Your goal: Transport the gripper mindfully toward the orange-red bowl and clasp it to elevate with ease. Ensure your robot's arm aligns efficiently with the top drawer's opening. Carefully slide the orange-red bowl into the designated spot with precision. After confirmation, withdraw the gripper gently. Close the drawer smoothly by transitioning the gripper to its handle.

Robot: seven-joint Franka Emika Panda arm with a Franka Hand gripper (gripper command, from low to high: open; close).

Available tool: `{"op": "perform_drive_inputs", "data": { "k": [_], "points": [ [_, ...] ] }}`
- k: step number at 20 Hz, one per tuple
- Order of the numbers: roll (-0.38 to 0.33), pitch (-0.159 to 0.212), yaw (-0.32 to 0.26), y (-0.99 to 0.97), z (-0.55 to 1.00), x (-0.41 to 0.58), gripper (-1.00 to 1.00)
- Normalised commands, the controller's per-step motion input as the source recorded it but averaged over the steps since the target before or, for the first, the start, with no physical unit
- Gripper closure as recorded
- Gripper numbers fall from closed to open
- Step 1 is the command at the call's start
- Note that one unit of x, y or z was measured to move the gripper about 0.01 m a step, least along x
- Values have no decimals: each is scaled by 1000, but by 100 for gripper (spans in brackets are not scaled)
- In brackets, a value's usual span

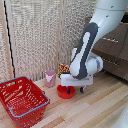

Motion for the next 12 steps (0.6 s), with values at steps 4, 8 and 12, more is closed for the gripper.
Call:
{"op": "perform_drive_inputs", "data": {
  "k": [4,8,12],
  "points": [
    [-15,0,1,63,0,0,100],
    [0,0,0,16,0,0,100],
    [0,0,0,10,0,0,100]
  ]
}}
